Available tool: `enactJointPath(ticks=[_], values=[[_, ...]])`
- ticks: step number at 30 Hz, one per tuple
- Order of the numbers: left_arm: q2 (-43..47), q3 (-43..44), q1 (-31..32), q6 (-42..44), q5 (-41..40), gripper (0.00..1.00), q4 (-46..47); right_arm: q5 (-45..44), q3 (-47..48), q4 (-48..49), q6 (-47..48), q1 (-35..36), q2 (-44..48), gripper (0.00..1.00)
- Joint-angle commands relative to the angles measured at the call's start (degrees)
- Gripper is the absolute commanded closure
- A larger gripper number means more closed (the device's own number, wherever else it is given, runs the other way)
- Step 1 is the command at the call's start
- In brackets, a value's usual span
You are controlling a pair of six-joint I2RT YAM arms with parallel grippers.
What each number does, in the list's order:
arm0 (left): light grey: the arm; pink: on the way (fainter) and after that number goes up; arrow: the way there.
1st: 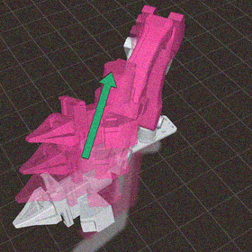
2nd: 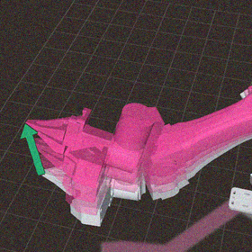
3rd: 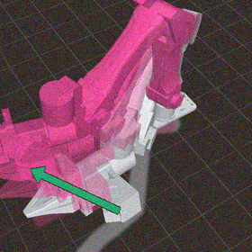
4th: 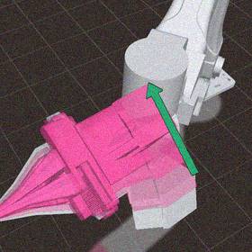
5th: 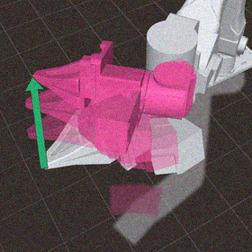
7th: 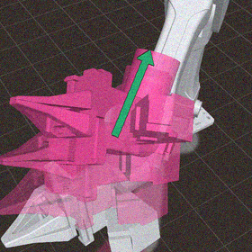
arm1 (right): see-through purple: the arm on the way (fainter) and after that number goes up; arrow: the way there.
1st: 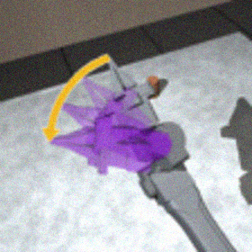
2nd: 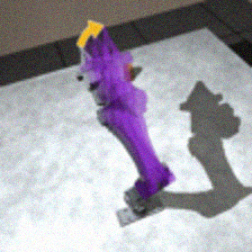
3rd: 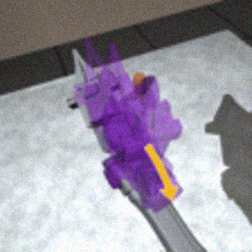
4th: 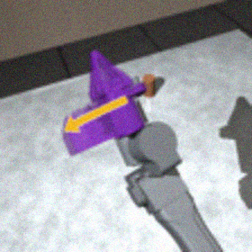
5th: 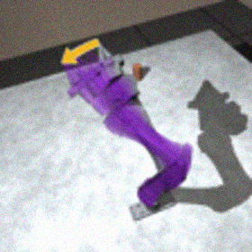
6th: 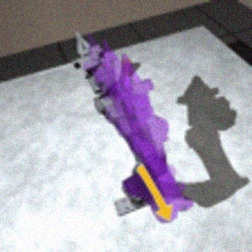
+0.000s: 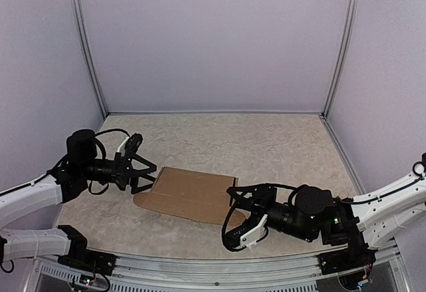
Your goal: Fold the paper box
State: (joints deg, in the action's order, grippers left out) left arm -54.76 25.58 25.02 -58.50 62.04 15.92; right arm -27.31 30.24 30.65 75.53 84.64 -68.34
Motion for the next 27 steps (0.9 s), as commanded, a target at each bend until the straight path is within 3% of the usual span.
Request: enactJointPath(ticks=[1, 6, 13, 19, 27], values=[[2.2, 7.0, -1.8, 14.6, -5.5, 0.01, -21.6, 0.1, 1.2, -5.6, -8.4, 0.0, 1.4, 0.77], [3.9, 11.8, -2.0, 24.1, -17.0, 0.01, -35.3, 4.1, 3.8, -14.3, -19.5, -2.5, 2.8, 0.77], [7.7, 13.5, -1.9, 27.2, -27.0, 0.01, -38.8, 21.3, 7.1, -25.4, -37.0, -12.3, 4.6, 0.78], [10.6, 14.3, 0.7, 28.3, -30.9, 0.01, -36.1, 38.0, 7.8, -24.8, -52.0, -23.0, 1.4, 0.81], [6.4, 21.0, 11.8, 34.7, -45.9, 0.01, -40.8, 56.9, 7.4, -19.1, -61.0, -30.4, -8.0, 0.82]])
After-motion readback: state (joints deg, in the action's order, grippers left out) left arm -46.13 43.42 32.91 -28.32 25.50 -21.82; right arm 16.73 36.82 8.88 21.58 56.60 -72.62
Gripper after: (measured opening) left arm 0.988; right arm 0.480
